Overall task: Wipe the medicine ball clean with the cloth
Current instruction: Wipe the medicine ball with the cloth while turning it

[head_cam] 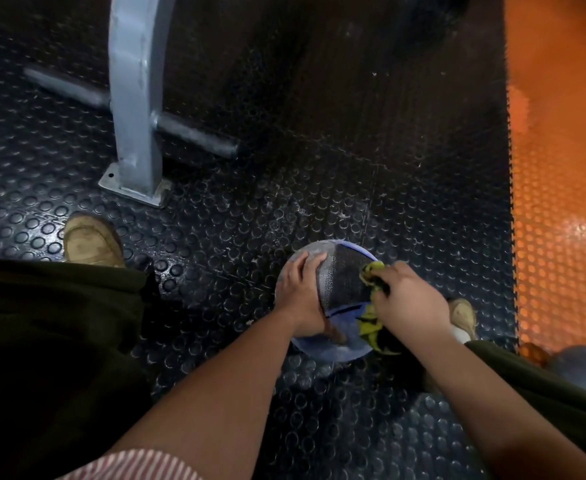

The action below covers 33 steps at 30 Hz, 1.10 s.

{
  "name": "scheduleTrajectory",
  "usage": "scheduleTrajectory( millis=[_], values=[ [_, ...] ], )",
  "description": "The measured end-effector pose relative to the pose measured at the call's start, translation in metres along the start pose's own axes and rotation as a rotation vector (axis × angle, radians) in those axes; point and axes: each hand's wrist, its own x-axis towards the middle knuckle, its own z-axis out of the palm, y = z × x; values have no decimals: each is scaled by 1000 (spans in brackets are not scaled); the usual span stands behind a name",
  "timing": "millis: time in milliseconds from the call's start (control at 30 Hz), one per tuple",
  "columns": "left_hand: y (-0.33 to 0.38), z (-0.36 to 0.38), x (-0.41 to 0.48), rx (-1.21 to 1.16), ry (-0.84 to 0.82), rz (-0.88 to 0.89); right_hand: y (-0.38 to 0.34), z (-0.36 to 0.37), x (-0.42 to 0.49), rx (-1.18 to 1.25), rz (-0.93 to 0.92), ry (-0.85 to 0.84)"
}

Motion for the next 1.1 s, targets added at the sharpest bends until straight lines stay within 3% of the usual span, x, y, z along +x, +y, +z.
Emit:
scheduleTrajectory(
  millis=[167,367,567,767,933,1100],
  values=[
    [-3,1,-3,-18,12,25,-28,13,-6,-58,-168,-140],
    [0,13,-4,52,14,29,1,8,16,-36,83,-104],
    [3,9,2,64,19,-25,-35,12,9,-55,-47,-109],
    [2,9,-6,23,-31,-24,-7,13,6,31,134,-47],
    [3,8,-10,20,-40,31,4,5,32,133,180,-26],
    [2,10,-10,-54,40,23,-18,14,15,16,61,-28]
  ],
)
